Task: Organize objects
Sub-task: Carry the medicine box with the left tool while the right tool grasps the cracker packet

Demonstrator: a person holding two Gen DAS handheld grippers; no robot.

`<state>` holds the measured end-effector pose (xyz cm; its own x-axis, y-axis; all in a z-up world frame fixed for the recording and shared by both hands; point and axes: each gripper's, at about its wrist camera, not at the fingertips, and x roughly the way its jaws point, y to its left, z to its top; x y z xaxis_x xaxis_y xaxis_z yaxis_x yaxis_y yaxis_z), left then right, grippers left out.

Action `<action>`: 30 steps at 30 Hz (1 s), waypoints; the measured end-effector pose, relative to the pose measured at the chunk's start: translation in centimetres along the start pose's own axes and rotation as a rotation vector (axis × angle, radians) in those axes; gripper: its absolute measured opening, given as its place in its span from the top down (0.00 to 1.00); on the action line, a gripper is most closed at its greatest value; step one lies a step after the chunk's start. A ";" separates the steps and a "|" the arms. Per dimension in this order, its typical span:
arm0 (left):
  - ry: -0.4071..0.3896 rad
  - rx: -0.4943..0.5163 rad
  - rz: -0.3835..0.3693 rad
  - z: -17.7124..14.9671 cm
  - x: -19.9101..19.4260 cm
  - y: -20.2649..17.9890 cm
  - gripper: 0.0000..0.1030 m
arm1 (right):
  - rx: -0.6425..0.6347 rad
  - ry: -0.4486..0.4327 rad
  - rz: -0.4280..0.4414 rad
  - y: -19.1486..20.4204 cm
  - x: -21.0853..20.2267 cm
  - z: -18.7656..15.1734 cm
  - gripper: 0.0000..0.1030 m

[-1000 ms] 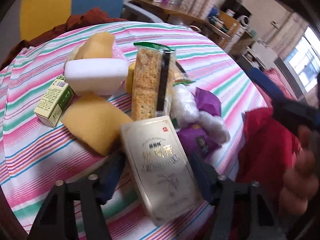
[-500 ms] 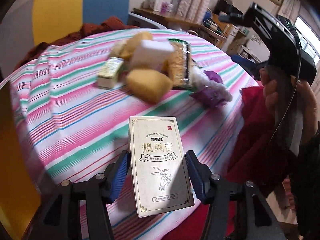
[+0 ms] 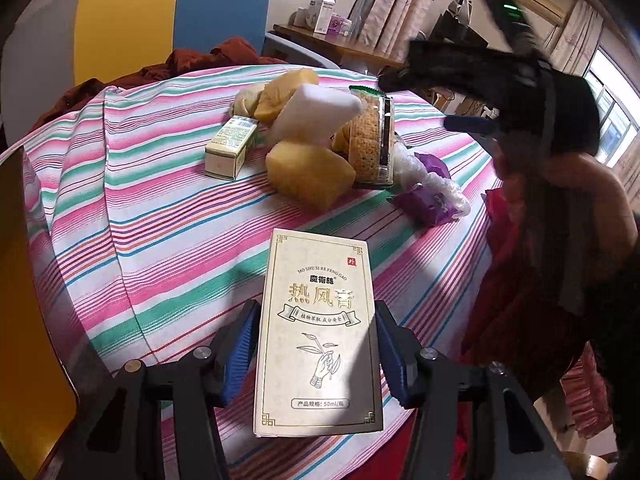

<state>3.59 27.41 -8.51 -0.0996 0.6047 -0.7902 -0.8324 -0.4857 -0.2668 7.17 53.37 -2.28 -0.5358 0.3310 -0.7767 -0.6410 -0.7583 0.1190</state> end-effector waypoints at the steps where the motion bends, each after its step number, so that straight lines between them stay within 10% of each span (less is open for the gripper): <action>1: -0.002 -0.006 -0.003 0.0 0.0 0.0 0.45 | -0.019 0.013 -0.018 0.4 0.7 0.1 0.22; 14: -0.009 -0.047 -0.019 -0.7 0.2 0.4 0.43 | -0.177 0.064 -0.089 3.1 4.0 -0.5 0.26; 17: -0.010 -0.045 -0.009 -0.8 0.0 0.2 0.44 | -0.205 0.058 -0.108 3.4 4.1 -0.5 0.51; 30: -0.123 -0.013 0.018 -0.4 -3.1 -0.5 0.45 | -0.027 -0.102 0.109 0.8 -1.1 0.2 0.51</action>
<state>4.51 25.54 -6.12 -0.1814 0.6685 -0.7212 -0.8229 -0.5047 -0.2609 7.16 52.53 -1.28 -0.6556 0.3002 -0.6928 -0.5617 -0.8071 0.1818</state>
